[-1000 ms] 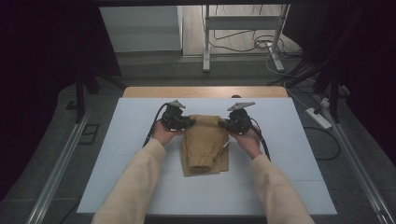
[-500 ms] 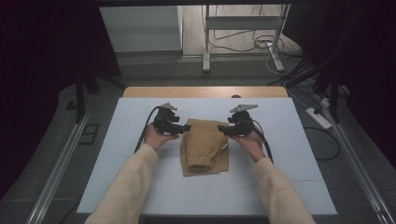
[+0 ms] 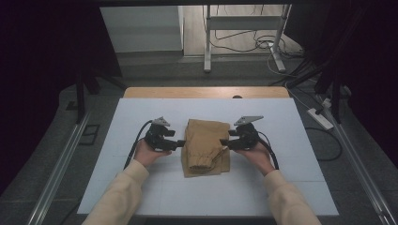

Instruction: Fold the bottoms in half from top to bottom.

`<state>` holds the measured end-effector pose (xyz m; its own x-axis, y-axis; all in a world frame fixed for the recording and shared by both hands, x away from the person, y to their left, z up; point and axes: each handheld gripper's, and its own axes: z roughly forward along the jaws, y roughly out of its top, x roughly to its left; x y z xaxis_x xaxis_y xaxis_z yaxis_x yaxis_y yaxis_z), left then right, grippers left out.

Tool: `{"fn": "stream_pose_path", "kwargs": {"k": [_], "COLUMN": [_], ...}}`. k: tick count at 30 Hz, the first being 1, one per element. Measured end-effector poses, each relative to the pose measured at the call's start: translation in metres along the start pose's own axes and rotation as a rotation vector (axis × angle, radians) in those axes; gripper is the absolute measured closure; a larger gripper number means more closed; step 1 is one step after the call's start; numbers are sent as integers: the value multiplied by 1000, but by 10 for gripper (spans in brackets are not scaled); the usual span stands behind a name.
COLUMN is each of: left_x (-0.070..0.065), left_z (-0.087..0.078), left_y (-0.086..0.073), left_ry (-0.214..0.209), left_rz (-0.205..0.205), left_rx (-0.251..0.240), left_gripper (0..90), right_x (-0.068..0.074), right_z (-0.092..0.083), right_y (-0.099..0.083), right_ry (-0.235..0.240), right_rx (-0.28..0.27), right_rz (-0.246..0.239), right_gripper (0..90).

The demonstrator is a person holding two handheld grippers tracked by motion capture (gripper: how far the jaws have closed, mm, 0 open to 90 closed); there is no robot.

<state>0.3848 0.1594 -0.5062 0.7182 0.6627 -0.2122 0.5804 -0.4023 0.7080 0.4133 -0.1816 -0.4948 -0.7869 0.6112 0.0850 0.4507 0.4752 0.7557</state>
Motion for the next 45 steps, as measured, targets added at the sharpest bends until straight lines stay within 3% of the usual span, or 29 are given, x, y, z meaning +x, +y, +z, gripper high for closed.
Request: {"fn": "stream_pose_path", "kwargs": {"k": [10,22,34,45], "left_x": [-24,-40,-45,-46], "left_z": [-17,-36,-45,-46], "left_y": [-32,-59,-78,-81], "left_ry": [-22,-23,-20,-24], "left_rz": [11,9,-12,-19], "left_rx": [-10,-22,-16,-21], "left_gripper": [271,271,270,270], "right_x": [15,28,23,23], "right_z": [-26,-53,-80,-82], "right_y": [-27,-61,-89,-90], "right_ry": [37,48,39,44], "right_rx": [-13,10,5,-5], "right_rz": [-13,-15,20,17], "right_gripper": [389,385,383,381]}}
